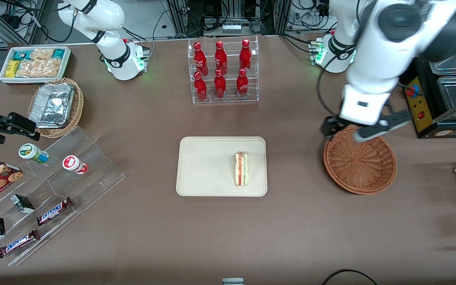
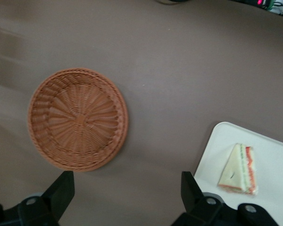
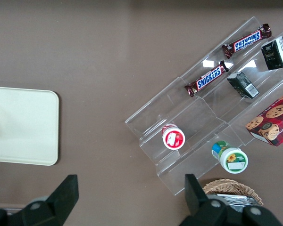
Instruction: Place sandwich from basket to tray
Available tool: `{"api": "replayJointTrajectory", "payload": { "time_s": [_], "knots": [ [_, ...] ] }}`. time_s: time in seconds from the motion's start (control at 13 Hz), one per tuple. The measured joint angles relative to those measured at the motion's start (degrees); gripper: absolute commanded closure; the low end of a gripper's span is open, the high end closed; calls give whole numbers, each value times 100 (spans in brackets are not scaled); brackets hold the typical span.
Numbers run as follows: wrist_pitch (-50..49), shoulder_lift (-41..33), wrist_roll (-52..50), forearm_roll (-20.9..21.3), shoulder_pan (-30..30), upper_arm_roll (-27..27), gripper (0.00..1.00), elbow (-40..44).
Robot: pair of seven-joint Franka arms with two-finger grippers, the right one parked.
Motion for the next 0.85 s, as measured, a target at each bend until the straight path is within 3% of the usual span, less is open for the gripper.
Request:
{"api": "replayJointTrajectory", "payload": {
  "time_s": [0.46, 0.62, 0.85],
  "knots": [
    [-1017, -529, 2345, -602, 1427, -13, 0, 0],
    [-1065, -543, 2654, -616, 1659, -155, 0, -13],
    [-1062, -540, 2662, -616, 2068, -774, 0, -32]
  ]
}}
